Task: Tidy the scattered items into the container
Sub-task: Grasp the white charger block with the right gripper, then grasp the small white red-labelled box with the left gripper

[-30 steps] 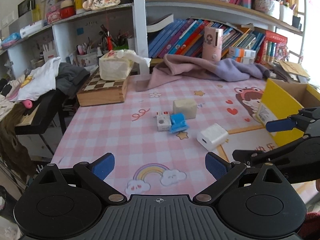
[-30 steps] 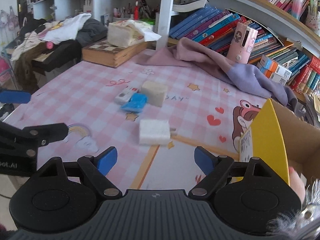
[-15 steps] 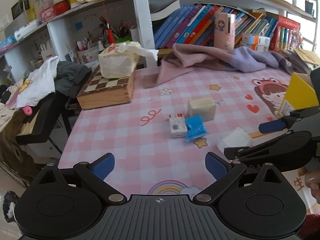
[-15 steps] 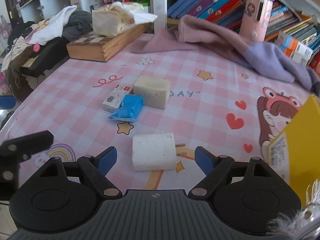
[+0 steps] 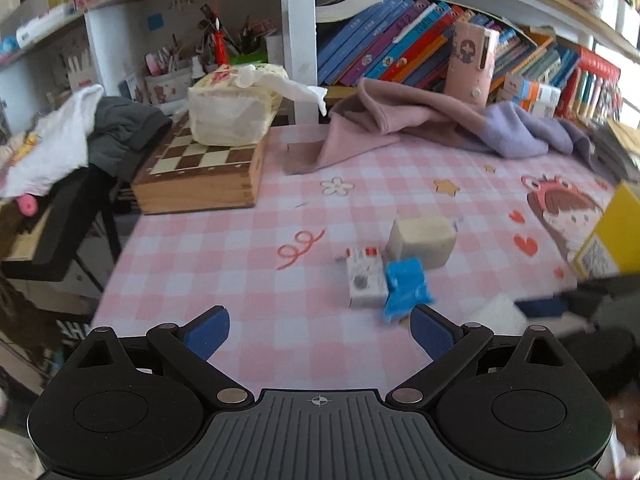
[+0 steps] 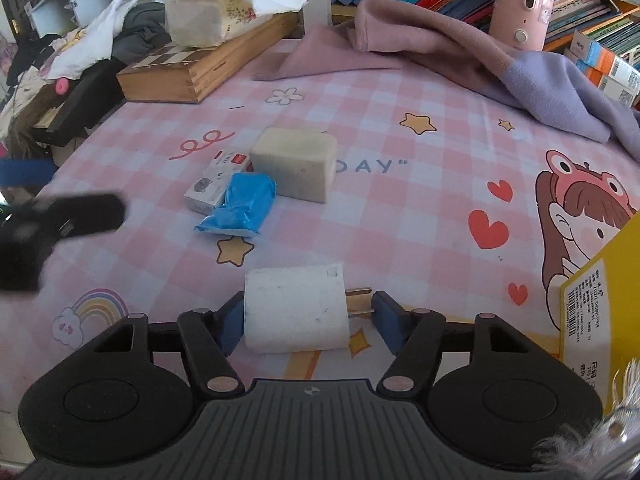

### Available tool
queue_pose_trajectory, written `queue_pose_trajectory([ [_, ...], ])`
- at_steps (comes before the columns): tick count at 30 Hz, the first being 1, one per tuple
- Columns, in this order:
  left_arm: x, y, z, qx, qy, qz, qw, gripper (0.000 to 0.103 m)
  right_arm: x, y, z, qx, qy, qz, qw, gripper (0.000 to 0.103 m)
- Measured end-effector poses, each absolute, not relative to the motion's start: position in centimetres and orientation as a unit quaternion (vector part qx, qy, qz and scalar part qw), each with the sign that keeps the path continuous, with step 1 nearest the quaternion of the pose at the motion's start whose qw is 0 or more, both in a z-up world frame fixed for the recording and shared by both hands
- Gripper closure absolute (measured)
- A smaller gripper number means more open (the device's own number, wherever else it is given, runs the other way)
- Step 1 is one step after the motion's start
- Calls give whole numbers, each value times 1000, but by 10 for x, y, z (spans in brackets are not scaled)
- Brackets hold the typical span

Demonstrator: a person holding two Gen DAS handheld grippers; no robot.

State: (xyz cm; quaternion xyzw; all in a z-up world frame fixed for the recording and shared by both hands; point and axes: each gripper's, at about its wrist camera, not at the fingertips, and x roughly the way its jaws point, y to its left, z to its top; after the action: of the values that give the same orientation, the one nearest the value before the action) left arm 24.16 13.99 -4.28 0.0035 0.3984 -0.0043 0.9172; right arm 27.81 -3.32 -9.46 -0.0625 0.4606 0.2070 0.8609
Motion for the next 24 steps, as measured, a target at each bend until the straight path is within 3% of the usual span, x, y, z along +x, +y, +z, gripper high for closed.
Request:
queue_pose_trajectory([
  [17,326,116,-83,41,446,-17,894,31,275,-42,-92,-64,467,223,853,39],
  [23,324,112,-92,43,456,-30,889,46,275,-43,-93,-62,469,221,853,39],
  [24,323,111,-92,43,455,-37,889,53,275,-42,-93,-63,469,220,853,39],
])
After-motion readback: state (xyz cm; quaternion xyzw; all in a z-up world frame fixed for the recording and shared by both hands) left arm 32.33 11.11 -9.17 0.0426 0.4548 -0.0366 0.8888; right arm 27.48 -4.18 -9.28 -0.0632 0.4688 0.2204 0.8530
